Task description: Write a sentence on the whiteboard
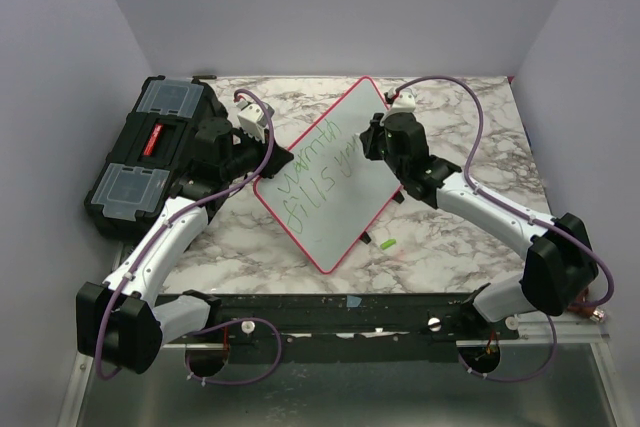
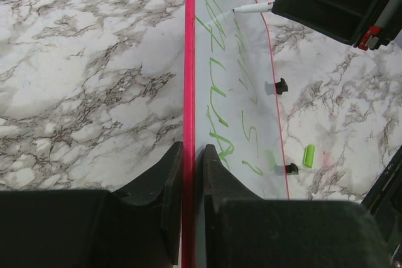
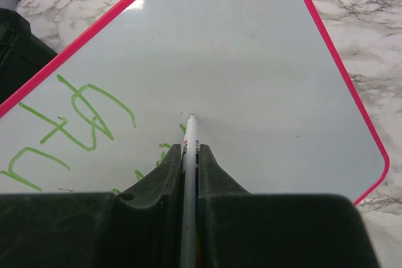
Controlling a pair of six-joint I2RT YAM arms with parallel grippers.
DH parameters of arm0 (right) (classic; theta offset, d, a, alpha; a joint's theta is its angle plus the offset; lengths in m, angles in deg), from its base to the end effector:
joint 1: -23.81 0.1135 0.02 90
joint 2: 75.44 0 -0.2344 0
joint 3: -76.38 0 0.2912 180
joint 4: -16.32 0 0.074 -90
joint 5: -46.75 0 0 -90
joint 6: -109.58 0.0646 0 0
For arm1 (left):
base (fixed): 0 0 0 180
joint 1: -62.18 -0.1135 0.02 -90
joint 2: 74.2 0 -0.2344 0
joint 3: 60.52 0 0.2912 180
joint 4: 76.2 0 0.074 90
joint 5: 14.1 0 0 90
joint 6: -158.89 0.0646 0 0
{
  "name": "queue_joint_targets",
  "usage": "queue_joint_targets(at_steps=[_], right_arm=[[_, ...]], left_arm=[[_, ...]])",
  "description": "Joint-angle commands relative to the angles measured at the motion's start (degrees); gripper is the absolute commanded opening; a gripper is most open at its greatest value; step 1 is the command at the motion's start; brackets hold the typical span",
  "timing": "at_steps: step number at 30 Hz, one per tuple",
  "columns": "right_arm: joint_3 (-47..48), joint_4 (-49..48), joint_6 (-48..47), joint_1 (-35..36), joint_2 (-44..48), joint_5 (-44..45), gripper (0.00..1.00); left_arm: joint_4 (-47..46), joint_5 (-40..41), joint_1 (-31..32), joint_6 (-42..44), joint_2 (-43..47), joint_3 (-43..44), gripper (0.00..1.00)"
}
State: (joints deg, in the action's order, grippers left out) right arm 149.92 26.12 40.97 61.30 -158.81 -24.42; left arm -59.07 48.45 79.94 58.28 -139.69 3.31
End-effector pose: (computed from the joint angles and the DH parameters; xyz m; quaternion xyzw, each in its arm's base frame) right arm 0.3357 0.2313 0.2512 -0.0196 0.8115 0.1630 0.5608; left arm 0.3130 -0.1315 0.2760 0.1871 0.7797 -0.3256 0.5011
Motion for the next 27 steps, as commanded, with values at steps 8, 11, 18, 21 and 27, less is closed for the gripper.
queue_joint_targets(at_steps=[8, 11, 18, 21, 27], right_arm=[[-4.05, -0.13, -0.38, 0.04, 1.35, 1.47, 0.01], [-4.97, 0.45, -0.22, -0.01, 1.94, 1.12, 0.01], [-6.59, 0.94, 0.89, 0.03, 3.37, -0.87, 0.01], [-6.63, 1.29, 1.03, 0.03, 3.54, -1.14, 0.01], [-5.86, 1.38, 1.03, 0.04, 3.19, -1.03, 0.01]], left_arm=[[-1.19, 0.46, 0.61, 4.63, 0.85, 0.08, 0.0], [-1.18, 0.46, 0.61, 4.63, 0.72, 0.09, 0.0], [-1.18, 0.44, 0.62, 4.63, 0.8, 0.09, 0.0], [-1.1, 0.46, 0.68, 4.59, 0.87, 0.11, 0.0], [-1.1, 0.39, 0.69, 4.63, 0.85, 0.09, 0.0]])
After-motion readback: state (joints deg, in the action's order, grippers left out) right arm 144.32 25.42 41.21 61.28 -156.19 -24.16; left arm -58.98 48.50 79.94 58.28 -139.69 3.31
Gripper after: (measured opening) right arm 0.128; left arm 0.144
